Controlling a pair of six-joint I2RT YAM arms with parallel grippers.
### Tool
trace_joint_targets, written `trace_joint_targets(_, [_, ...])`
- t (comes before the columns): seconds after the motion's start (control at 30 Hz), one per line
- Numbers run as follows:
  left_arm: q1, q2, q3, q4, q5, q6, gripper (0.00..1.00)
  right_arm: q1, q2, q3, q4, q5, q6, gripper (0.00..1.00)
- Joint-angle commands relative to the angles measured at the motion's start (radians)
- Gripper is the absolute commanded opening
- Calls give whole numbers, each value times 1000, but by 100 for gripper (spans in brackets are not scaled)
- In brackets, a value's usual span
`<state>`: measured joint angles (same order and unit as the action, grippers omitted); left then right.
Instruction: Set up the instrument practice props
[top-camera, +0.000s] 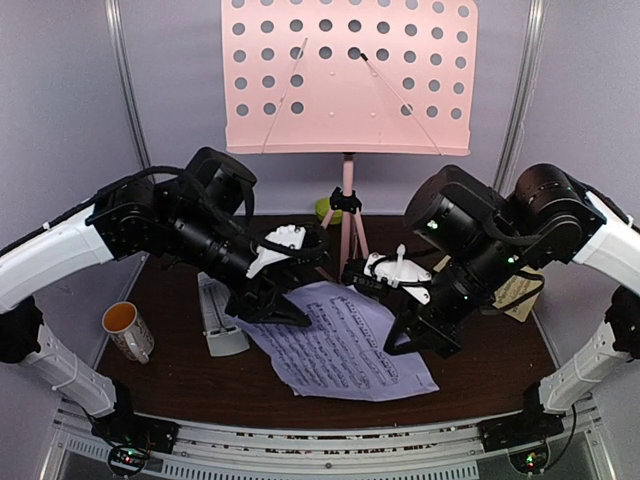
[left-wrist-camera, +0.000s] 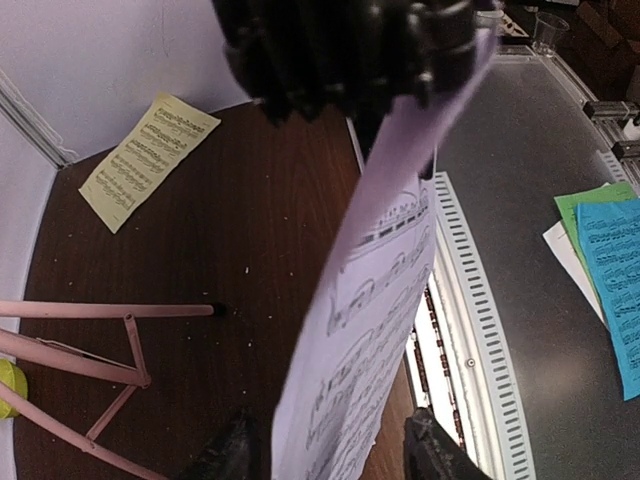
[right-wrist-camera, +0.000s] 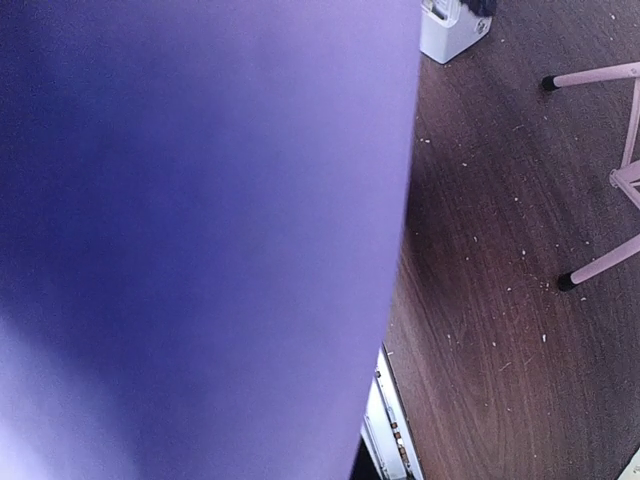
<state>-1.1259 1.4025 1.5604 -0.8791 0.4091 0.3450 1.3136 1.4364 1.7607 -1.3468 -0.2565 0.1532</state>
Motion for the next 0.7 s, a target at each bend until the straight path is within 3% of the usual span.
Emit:
trace_joint_targets(0.0, [-24, 27, 44, 15, 31, 18, 41, 9, 16, 54, -54, -14, -35, 0])
trace_joint_targets(0.1, [-25, 27, 39, 15, 40, 6, 24, 9, 13, 57, -55, -10, -34, 0])
trace_joint_targets(0.2, [-26, 13, 29, 19, 47, -4, 1, 9, 4, 55, -53, 6, -32, 0])
trace_joint_targets(0.23, [-26, 6, 25, 26, 43, -11, 0, 10, 0, 56, -50, 20, -29, 0])
trace_joint_targets(0.27, [-26, -5, 17, 37, 41, -20, 0, 9, -6, 55, -44, 39, -24, 6])
trace_joint_targets(0.37, [-9, -65, -33, 121, 62, -82, 0, -14, -69, 47, 13, 120, 38, 38])
trace_joint_targets(0.43, [38, -116, -80, 217, 114, -163, 0, -42, -150, -21, 153, 152, 100, 57])
trace_joint_targets(0.5, [113, -169, -126, 325, 172, -257, 0, -81, -304, -161, 348, 177, 166, 93])
trace_joint_targets(0.53, [146, -191, -144, 386, 198, -308, 0, -93, -378, -230, 444, 189, 187, 99])
trace_joint_targets(0.67, [218, -237, -169, 574, 264, -474, 0, -111, -576, -438, 753, 263, 255, 100])
